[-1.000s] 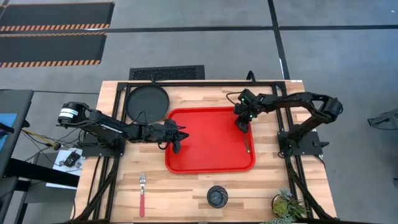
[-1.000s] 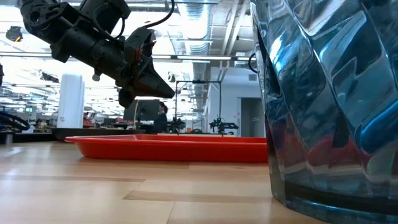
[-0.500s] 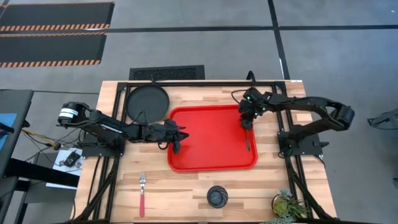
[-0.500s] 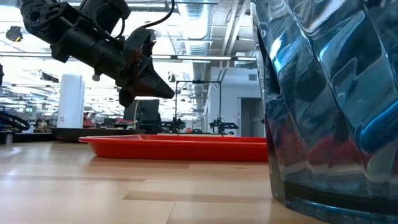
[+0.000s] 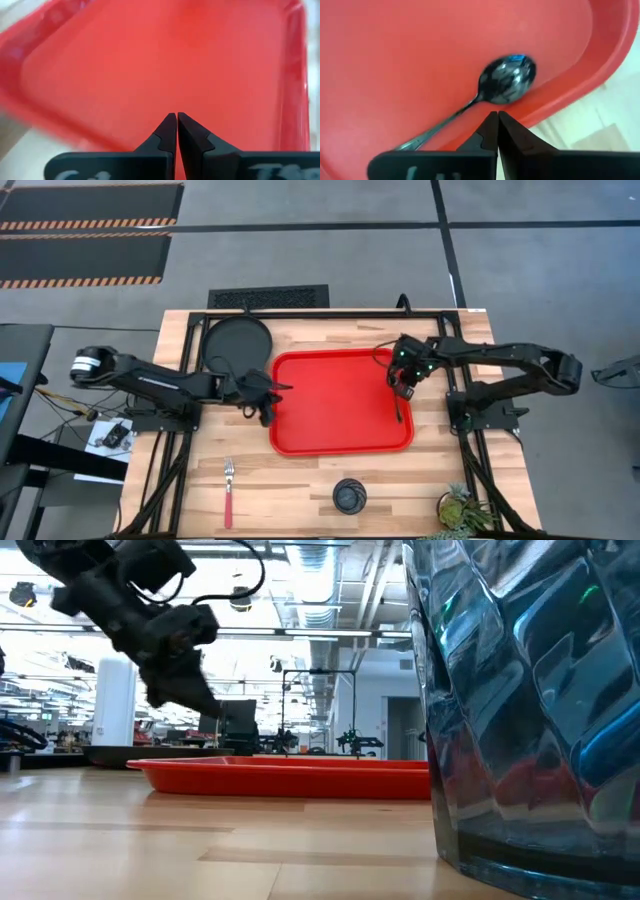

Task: Pick and place plate/cup/fork/spoon on tray
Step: Adjust the red serving tray

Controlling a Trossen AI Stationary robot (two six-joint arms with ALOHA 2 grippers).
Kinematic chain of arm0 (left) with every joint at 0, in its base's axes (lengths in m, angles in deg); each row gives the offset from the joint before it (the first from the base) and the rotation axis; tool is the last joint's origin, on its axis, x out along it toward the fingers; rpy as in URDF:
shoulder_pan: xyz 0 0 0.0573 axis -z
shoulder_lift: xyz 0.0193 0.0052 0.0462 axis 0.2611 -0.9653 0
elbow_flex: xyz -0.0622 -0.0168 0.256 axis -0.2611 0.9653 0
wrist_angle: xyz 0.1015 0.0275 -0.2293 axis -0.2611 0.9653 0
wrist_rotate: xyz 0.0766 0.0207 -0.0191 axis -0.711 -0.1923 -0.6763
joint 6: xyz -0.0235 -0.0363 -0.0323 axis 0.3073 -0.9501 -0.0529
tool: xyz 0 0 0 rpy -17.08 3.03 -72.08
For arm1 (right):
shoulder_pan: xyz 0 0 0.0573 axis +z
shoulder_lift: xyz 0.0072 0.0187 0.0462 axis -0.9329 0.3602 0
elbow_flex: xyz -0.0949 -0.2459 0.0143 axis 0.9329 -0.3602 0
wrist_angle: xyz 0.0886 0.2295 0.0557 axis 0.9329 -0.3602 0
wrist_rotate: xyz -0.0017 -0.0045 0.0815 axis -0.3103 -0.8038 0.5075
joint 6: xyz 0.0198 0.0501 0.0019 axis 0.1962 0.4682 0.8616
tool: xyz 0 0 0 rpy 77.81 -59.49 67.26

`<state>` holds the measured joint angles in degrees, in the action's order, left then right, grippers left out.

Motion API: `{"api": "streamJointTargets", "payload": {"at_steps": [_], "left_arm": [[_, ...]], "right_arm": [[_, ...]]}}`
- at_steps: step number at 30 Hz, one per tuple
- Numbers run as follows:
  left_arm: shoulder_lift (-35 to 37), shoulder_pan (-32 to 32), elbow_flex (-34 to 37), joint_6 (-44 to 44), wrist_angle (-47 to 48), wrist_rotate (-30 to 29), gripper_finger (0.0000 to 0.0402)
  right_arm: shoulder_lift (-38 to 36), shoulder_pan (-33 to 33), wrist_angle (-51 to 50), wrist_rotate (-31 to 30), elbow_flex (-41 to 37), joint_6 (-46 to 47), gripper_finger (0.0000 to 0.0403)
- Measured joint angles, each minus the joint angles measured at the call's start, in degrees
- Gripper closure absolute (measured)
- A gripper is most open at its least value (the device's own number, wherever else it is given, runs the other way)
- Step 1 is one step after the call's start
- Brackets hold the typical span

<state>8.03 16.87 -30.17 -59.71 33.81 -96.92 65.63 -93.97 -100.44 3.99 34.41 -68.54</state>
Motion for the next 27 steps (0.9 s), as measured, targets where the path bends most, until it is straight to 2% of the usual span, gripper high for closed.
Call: {"api": "streamJointTargets", "payload": {"at_steps": [4,7,13,19,27], "left_arm": [[3.74,0.22,0.00,-3.85,12.42,-0.19,0.0400],[3.46,0.20,0.02,-5.48,16.08,-0.48,0.0401],[-0.41,0.20,0.02,-8.38,17.47,-2.33,0.0401],[-4.65,0.20,0.02,-11.85,18.20,-3.63,0.0401],[-6.40,-0.26,0.02,-12.22,16.04,-4.62,0.0401]], "right_arm": [[0.77,2.69,-3.52,-1.87,0.17,4.98,0.0385],[0.86,3.78,-5.81,-4.10,0.56,9.22,0.0393],[0.88,3.78,-13.62,-7.82,0.55,18.43,0.0388],[1.16,4.20,-12.96,-6.65,-0.91,23.98,0.0390],[5.72,8.14,-7.98,-2.90,-1.14,25.32,0.0388]]}}
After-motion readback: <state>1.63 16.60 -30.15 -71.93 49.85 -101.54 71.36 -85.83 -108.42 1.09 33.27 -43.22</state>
